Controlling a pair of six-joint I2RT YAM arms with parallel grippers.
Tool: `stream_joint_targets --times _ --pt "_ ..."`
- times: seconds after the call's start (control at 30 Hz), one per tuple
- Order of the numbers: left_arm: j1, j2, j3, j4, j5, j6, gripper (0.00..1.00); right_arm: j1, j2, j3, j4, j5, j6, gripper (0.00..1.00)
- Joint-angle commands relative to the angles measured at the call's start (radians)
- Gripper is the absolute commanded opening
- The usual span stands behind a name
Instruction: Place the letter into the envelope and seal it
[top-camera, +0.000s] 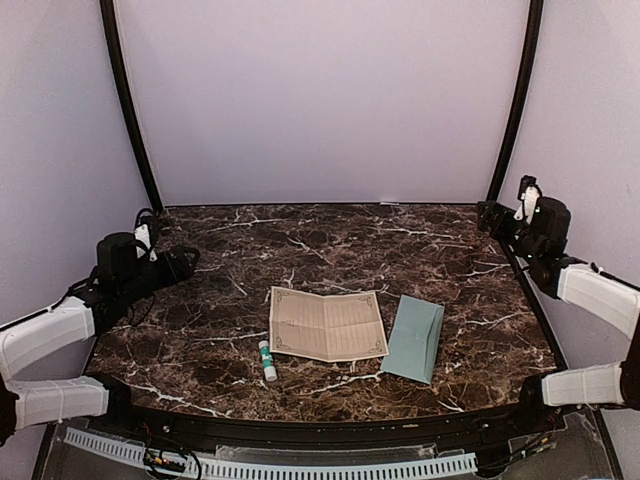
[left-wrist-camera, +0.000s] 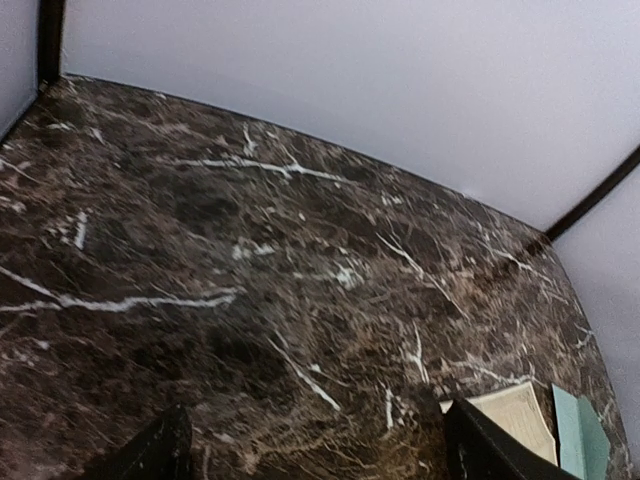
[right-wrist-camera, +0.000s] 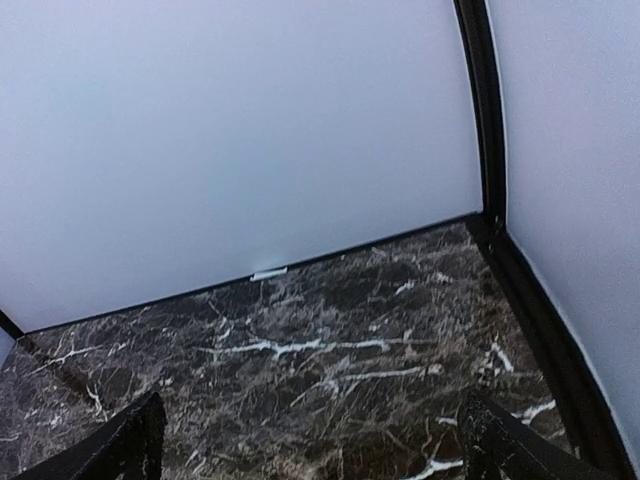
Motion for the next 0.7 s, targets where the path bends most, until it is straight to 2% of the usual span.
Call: stream_joint_targets --times 0.0,0.1,0.23,0.67 --pt "-0.092 0.054 -0.048 0.007 0.197 -0.040 0.84 -0.005 0.004 -0.006 -0.189 -0.115 0.128 0.99" --pt "-0.140 0.106 -0.053 0.053 0.303 -0.067 0.84 -0.004 0.009 -0.004 -0.243 -0.226 0.150 0.99" --pt "-0.186 0.185 -0.044 0.119 0.395 -0.080 0.84 0.004 -0.009 -0.059 -0.232 -0.353 0.183 0.99" --pt "-0.298 0.544 0.101 0.244 0.484 -0.045 0.84 0.110 -0.139 -0.191 -0.203 -0.434 0.243 0.98"
